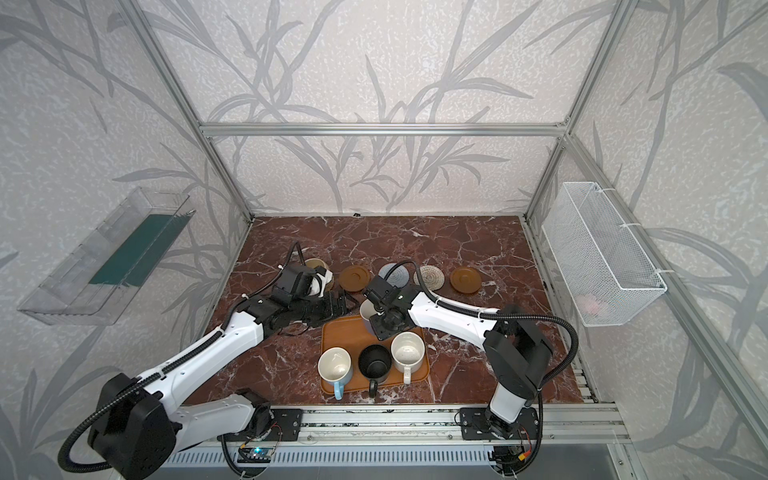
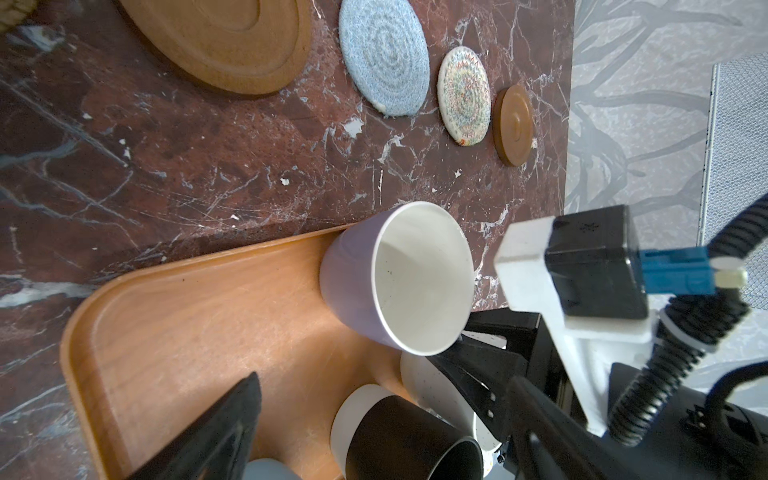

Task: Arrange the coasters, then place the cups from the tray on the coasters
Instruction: 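Close the right gripper on the lavender mug's rim, then lift the lavender mug with the right gripper toward the wooden coaster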

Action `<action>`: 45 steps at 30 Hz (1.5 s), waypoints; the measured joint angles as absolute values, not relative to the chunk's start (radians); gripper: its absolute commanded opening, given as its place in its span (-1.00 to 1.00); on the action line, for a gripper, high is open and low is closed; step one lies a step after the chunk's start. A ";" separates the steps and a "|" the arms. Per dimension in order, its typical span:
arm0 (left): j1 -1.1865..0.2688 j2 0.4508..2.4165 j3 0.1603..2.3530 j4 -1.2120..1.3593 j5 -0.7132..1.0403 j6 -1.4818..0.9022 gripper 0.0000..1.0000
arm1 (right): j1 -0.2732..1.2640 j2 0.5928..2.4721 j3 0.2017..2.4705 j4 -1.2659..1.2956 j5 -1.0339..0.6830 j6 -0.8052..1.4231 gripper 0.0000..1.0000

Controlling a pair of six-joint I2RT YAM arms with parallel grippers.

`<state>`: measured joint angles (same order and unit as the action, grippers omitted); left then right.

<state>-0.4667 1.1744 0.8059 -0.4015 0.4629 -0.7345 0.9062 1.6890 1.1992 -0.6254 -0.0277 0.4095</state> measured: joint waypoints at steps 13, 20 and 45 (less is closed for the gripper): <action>-0.467 1.121 0.813 -0.386 0.434 -0.765 0.90 | 0.905 1.645 1.274 -0.635 0.011 0.385 -1.00; -0.441 1.052 0.815 -0.381 0.388 -0.828 0.99 | 0.904 1.645 1.361 -0.658 0.065 0.393 -1.00; -0.237 0.990 0.918 -0.345 0.379 -0.931 0.99 | 0.898 2.027 1.925 -0.844 0.183 0.558 -1.00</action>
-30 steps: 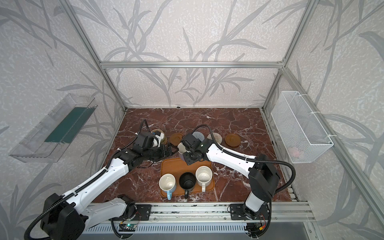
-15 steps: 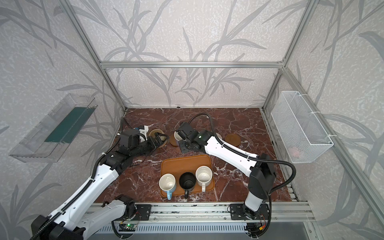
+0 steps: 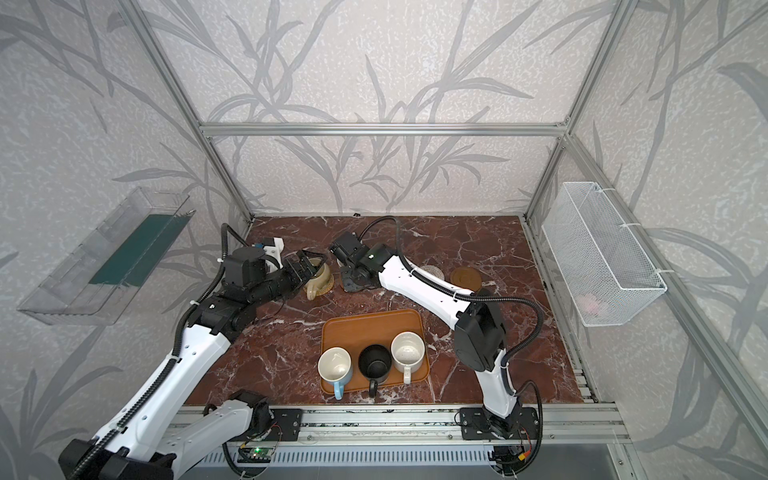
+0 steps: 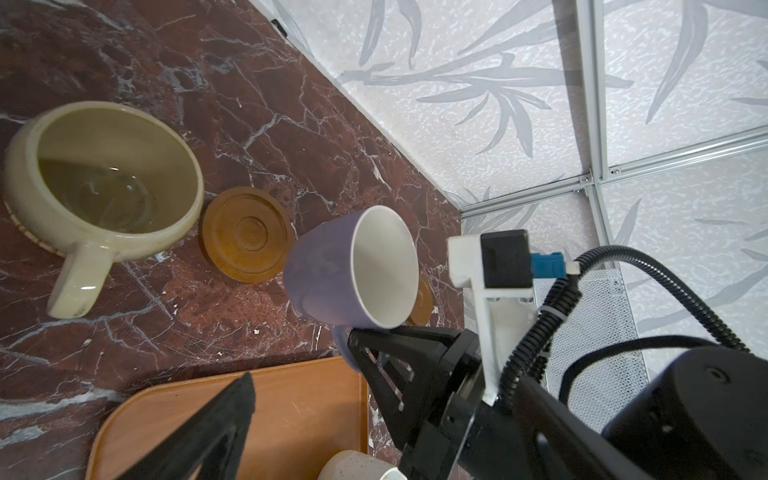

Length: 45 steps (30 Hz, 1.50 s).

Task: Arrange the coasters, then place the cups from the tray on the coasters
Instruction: 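Lift the lavender mug with the right gripper toward the wooden coaster, then lower the lavender mug onto the wooden coaster beside the cream mug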

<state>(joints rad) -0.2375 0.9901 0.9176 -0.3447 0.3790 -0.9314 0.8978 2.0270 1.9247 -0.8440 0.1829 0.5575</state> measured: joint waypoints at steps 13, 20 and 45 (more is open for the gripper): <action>-0.156 1.030 0.884 -0.336 0.421 -0.889 0.99 | 0.876 2.300 2.219 -0.952 0.228 0.661 -1.00; -0.112 1.052 0.845 -0.300 0.514 -0.862 0.99 | 0.875 2.460 2.457 -1.070 0.255 0.716 -1.00; 0.007 1.051 0.825 -0.367 0.635 -0.775 0.98 | 0.884 2.489 2.444 -1.048 0.242 0.787 -1.00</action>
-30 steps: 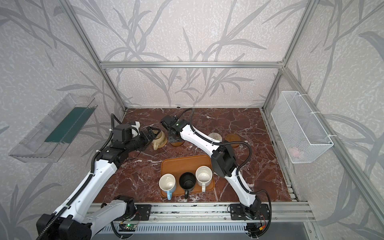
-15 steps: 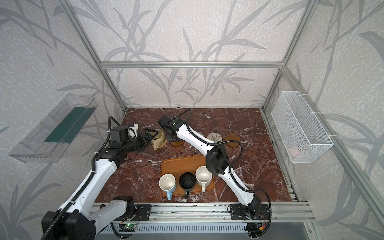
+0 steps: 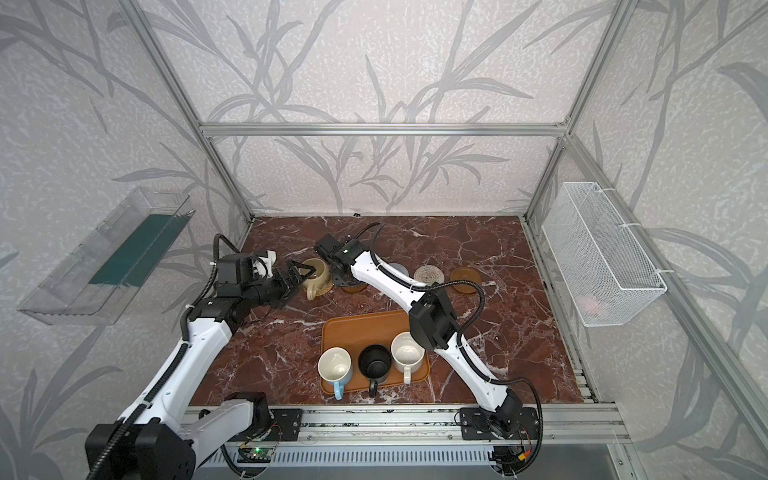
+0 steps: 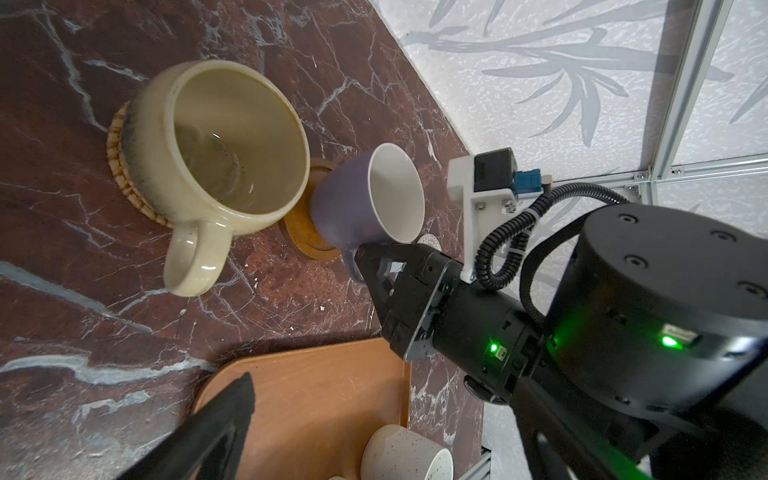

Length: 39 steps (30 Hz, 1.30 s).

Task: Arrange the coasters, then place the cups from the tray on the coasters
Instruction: 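Lower the lavender mug onto the wooden coaster beside the cream mug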

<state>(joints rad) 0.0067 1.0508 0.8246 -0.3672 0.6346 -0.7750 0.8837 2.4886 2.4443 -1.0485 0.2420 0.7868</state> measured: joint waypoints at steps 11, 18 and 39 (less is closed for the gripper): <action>0.012 1.051 0.825 -0.390 0.632 -0.750 0.98 | 0.884 2.526 2.444 -1.018 0.239 0.787 -1.00; 0.014 1.050 0.825 -0.390 0.633 -0.748 0.99 | 0.892 2.516 2.386 -0.976 0.253 0.793 -0.86; 0.023 1.027 0.832 -0.494 0.638 -0.698 0.99 | 0.896 2.461 2.235 -0.954 0.220 0.779 -0.08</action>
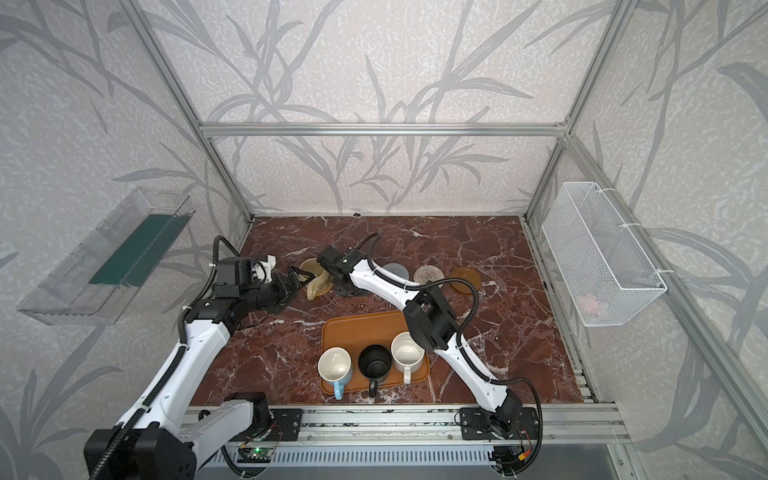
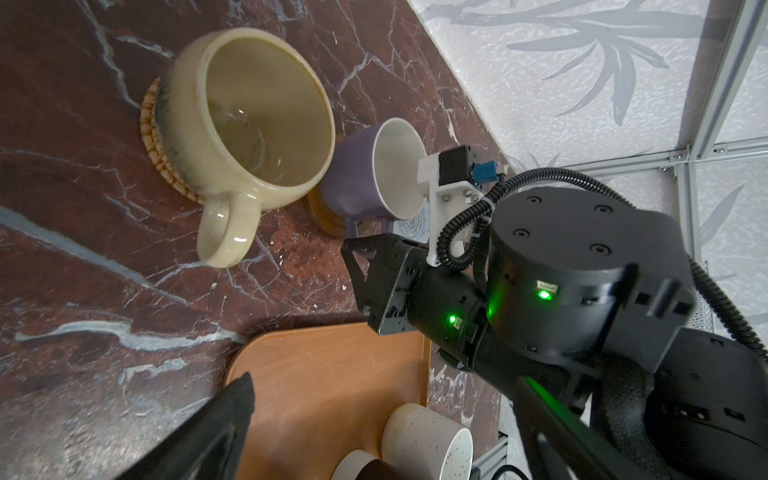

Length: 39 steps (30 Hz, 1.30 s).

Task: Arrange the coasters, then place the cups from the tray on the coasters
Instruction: 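Lower the lavender mug onto the wooden coaster beside the cream mug, then open and lift the right gripper while the left gripper moves toward the tray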

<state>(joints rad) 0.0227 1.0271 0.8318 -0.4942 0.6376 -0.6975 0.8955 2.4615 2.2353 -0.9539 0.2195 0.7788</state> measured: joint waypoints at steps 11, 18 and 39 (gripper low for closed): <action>-0.038 0.901 0.841 -0.648 0.561 -0.694 0.99 | 0.896 2.197 2.011 -0.817 0.170 0.739 0.59; -0.264 0.912 0.846 -0.755 0.423 -0.710 0.99 | 0.896 2.019 1.901 -0.766 0.152 0.688 0.82; -0.743 0.916 0.875 -0.946 0.179 -0.921 0.99 | 0.878 1.497 1.347 -0.488 0.062 0.481 0.98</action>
